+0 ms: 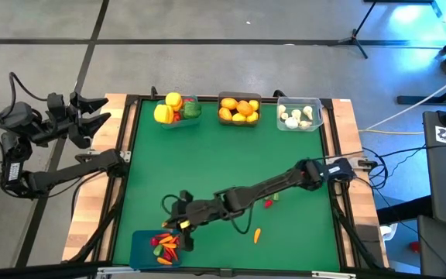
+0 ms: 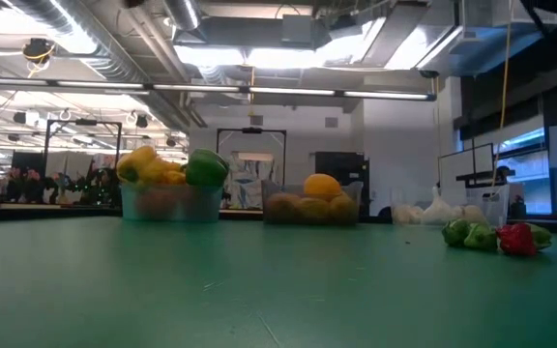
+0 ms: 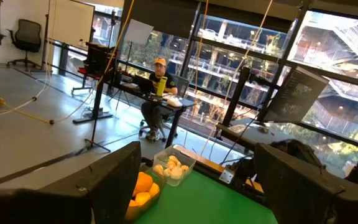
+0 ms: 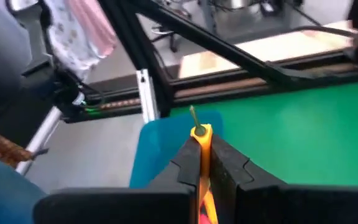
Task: Sort produce into baskets
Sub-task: Put the yellow chili pepper into the dark blue bin
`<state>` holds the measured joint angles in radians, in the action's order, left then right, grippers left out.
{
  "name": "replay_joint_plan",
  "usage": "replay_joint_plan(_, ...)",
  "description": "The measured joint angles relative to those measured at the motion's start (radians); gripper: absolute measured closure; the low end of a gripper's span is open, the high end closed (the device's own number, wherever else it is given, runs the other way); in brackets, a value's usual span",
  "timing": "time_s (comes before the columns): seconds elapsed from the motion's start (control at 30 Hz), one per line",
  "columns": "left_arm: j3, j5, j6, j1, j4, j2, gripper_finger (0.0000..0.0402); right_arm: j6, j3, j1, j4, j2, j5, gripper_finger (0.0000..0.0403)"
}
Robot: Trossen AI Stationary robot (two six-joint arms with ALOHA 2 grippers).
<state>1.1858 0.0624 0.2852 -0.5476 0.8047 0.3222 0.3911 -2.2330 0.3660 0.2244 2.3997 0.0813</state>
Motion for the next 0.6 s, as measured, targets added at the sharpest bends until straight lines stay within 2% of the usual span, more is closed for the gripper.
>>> replay_joint_plan(0.1,0.000,0.000,-0.003,0.000,0.000,0.000,0.0093,-0.004,-0.037,0.000,-0.025,0.048,-0.036,0.0384)
replay_joint_plan(0.5,0.000,0.000,0.006,0.000,0.000,0.000,0.0093,0.002,-0.038,0.000,-0.127,0.161,-0.101,0.0383)
replay_joint_plan(0.6,0.000,0.000,0.007,0.000,0.000,0.000,0.0093,0.002,-0.038,0.007,-0.123,0.171,-0.101,0.0370)
